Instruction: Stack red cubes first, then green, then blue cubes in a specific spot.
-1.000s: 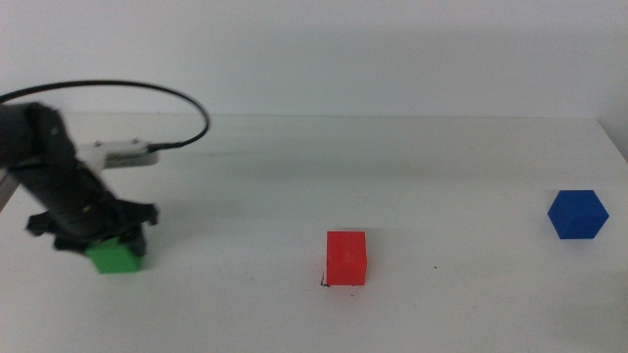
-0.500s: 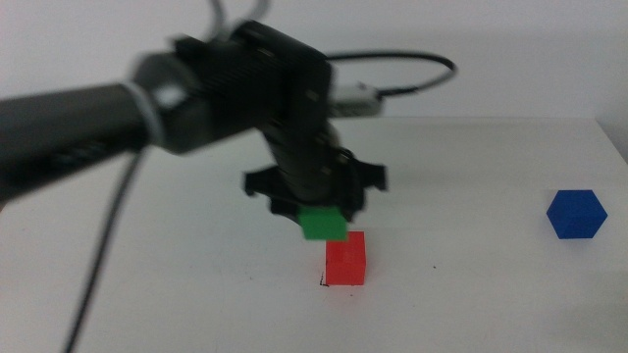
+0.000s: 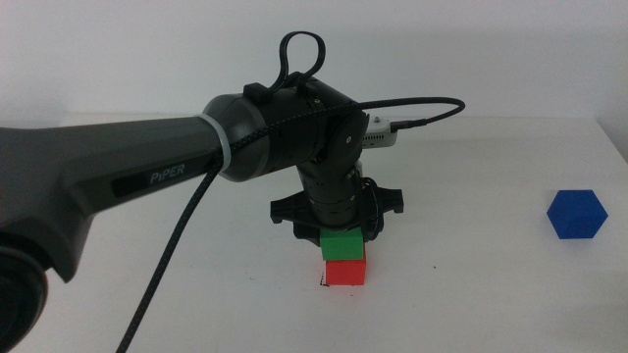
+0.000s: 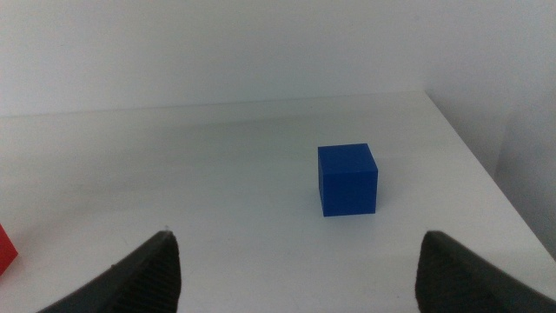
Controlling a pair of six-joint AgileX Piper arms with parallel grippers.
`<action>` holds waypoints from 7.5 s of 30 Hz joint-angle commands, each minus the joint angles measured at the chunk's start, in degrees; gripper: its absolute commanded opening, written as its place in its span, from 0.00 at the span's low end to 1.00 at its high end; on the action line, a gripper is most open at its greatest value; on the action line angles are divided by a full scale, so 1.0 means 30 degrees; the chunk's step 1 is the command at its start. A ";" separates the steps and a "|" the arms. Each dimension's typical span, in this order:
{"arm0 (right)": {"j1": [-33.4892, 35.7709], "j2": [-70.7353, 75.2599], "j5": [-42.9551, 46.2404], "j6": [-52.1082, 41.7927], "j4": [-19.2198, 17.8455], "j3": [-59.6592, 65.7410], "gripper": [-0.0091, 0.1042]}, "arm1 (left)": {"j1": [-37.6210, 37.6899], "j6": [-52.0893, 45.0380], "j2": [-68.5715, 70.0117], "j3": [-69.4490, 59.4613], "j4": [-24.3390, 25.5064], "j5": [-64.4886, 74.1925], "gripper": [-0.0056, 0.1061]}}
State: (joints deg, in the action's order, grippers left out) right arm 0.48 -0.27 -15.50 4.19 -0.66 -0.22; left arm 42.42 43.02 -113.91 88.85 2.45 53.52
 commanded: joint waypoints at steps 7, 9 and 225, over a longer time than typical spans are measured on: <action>-0.0129 0.0091 0.0182 -0.0041 -0.0142 0.0075 0.80 | 0.0156 0.0173 0.0002 0.0156 -0.0046 -0.0622 0.23; -0.0129 0.0091 0.0182 -0.0041 -0.0142 0.0075 0.80 | 0.0156 0.0130 0.0002 0.0156 -0.0102 -0.0715 0.23; 0.0485 -0.4372 0.1331 -0.2706 0.0813 -0.3733 0.90 | -1.0967 -1.2887 3.3160 -2.4477 -0.0009 -1.1478 0.89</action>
State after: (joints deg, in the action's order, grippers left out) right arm 2.89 -16.85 -12.55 -3.49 4.10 -14.80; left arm 11.72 4.27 -17.96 18.85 3.71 20.31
